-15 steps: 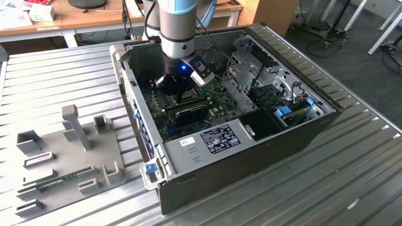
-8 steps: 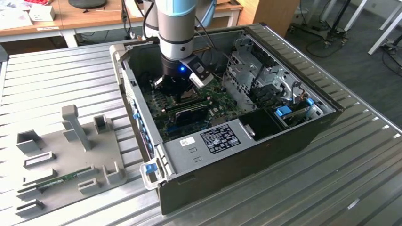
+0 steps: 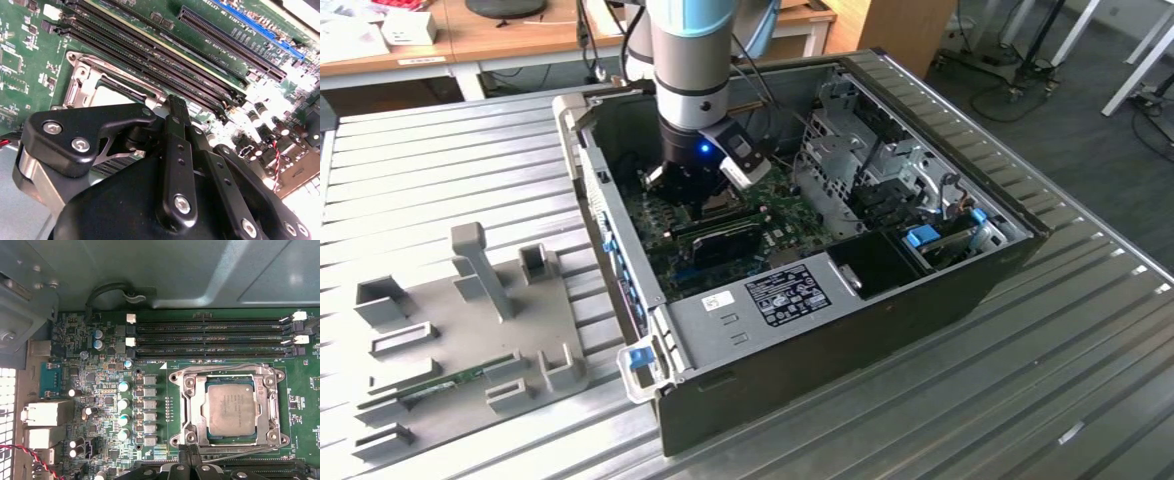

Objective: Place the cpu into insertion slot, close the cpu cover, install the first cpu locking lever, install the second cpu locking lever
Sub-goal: 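Install the second cpu locking lever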

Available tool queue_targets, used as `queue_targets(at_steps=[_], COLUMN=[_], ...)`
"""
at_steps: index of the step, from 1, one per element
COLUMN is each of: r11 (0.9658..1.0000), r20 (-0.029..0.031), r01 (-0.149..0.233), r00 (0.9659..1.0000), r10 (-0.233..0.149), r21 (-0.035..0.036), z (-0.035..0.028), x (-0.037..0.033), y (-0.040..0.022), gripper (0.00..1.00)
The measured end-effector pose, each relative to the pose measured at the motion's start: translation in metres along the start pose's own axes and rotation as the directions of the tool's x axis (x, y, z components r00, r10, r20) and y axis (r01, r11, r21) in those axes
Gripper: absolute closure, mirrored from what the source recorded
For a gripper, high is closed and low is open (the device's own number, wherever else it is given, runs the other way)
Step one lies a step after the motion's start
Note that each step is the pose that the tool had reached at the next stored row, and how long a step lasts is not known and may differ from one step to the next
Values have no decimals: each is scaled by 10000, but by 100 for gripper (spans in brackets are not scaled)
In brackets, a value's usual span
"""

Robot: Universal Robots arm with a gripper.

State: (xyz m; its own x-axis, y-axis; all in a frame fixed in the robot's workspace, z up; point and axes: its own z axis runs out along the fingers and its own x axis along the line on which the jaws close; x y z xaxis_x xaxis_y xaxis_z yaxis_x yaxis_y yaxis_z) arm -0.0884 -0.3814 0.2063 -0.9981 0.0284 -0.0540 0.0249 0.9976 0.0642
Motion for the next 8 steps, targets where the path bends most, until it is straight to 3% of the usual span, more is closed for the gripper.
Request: queue_targets(at_steps=[8], r11=[10000], r20=[1], r01=[-2], r00=[10000], r10=[2], r21=[-3], z=[-1], x=[1], y=[-23], gripper=[89])
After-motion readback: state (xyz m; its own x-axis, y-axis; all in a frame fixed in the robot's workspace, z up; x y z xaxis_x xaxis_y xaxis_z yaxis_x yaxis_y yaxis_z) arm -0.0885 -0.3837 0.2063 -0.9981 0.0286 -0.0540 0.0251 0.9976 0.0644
